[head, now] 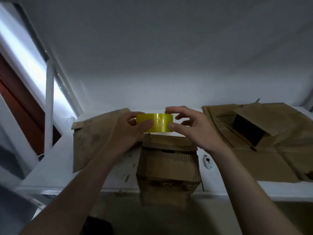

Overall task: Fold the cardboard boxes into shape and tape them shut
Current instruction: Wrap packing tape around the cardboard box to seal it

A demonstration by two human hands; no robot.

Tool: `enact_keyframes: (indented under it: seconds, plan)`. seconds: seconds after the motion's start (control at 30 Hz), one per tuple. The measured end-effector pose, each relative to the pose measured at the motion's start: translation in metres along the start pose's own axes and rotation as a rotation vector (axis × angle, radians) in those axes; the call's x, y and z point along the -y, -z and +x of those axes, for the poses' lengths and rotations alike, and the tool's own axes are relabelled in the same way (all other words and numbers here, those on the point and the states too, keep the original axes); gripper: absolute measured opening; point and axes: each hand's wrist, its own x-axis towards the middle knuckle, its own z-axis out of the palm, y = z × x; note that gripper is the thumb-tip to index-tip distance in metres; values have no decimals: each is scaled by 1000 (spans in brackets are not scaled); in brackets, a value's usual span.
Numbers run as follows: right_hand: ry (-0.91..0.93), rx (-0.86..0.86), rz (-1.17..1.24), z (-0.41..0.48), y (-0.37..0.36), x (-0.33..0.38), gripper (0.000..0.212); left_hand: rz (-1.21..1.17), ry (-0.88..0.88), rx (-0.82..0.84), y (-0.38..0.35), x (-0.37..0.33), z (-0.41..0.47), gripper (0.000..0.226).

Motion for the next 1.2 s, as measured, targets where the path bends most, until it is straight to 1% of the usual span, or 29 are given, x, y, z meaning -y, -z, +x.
enact_keyframes:
  seconds: [0.13, 0.2, 0.27, 0.33, 0.37, 0.43, 0.5, 0.53, 0.6, 0.67, 0.7, 0.77, 0.8, 0.83, 0.87, 0.93, 0.97, 1.0, 1.07, 1.13, 1.2]
  plan:
    - [-32, 123, -142, 7, 5, -3, 20, -37, -21, 8, -5, 9, 1, 51]
    - [-55, 135, -112, 5, 3, -5, 13, -29, -49, 32, -12, 13, -1, 49]
    - [-83, 111, -5, 1, 1, -5, 11, -34, -61, 49, -19, 14, -3, 48]
    - [-122, 71, 58, 0, -1, -4, 17, -36, -58, 70, -22, 15, -3, 51]
    - [-132, 53, 57, 0, -2, -4, 15, -37, -58, 64, -22, 15, -2, 52]
    - [-132, -6, 15, 1, -6, -5, 14, -48, -72, 3, -22, 14, 2, 45]
    - [-138, -98, -10, 1, -11, -4, 16, -28, -68, -53, -24, 9, 10, 38]
    - [-133, -145, -17, 2, -12, -3, 15, -12, -45, -36, -26, 7, 12, 40]
    - [-104, -203, -37, 1, -13, -1, 12, -26, 33, 73, -31, 5, 14, 57]
    - [-79, -209, -62, -1, -11, 1, 7, -119, 91, 166, -29, 5, 12, 74]
    - [-57, -205, -84, -2, -10, 2, 6, -201, 101, 193, -25, 5, 12, 76]
    - [6, -225, -102, -4, -12, 0, 10, -414, 108, 236, -15, 5, 15, 74]
    - [1, -250, -68, -4, -13, -2, 10, -513, 109, 257, -12, 5, 17, 74]
    - [-40, -276, 2, -4, -14, -4, 9, -588, 104, 275, -11, 4, 19, 74]
    - [-104, -293, 86, -5, -15, -7, 12, -632, 93, 290, -11, 4, 20, 72]
    - [-247, -297, 236, -6, -15, -12, 30, -663, 65, 326, -13, 4, 21, 63]
    - [-301, -278, 304, -6, -14, -14, 36, -667, 50, 351, -14, 4, 22, 58]
    - [-331, -243, 379, -6, -12, -15, 36, -668, 33, 378, -16, 5, 22, 52]
    - [-321, -153, 450, -8, -8, -15, 31, -647, -8, 448, -18, 5, 21, 43]
    - [-244, -88, 382, -11, -2, -15, 30, -600, -63, 511, -18, 7, 20, 44]
    - [-164, -65, 297, -14, 6, -12, 32, -564, -100, 521, -17, 9, 20, 48]
